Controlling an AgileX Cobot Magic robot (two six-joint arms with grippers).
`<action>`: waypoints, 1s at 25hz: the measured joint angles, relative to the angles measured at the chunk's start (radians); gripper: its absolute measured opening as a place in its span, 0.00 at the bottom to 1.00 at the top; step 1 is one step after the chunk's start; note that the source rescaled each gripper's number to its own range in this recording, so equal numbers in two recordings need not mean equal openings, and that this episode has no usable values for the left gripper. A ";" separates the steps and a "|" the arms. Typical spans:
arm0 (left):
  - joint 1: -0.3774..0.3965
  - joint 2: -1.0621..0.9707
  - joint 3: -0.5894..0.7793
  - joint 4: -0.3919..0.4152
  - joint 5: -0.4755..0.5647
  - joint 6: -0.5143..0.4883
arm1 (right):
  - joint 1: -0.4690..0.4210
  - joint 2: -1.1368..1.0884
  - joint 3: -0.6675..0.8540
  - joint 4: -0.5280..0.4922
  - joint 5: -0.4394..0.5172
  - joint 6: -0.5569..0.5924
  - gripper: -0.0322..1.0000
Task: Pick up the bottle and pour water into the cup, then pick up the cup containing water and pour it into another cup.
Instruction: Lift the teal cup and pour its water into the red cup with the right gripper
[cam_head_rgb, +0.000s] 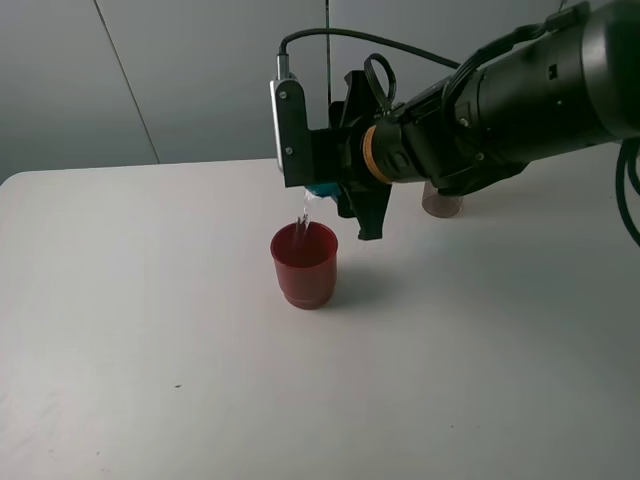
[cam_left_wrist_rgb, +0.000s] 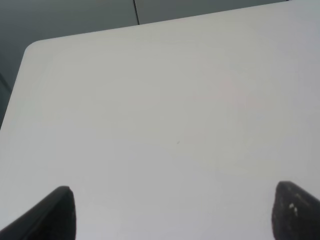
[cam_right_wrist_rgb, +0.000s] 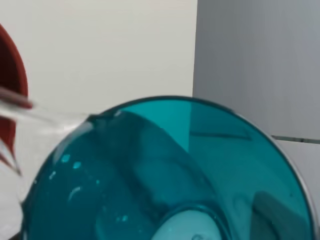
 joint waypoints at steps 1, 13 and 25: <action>0.000 0.000 0.000 0.000 0.000 0.000 | 0.000 0.000 0.000 -0.012 0.002 0.000 0.16; 0.000 0.000 0.000 0.000 0.000 -0.002 | 0.000 0.000 0.000 -0.056 0.027 -0.002 0.16; 0.000 0.000 0.000 0.000 0.000 -0.002 | 0.000 0.000 0.000 -0.070 0.027 -0.054 0.16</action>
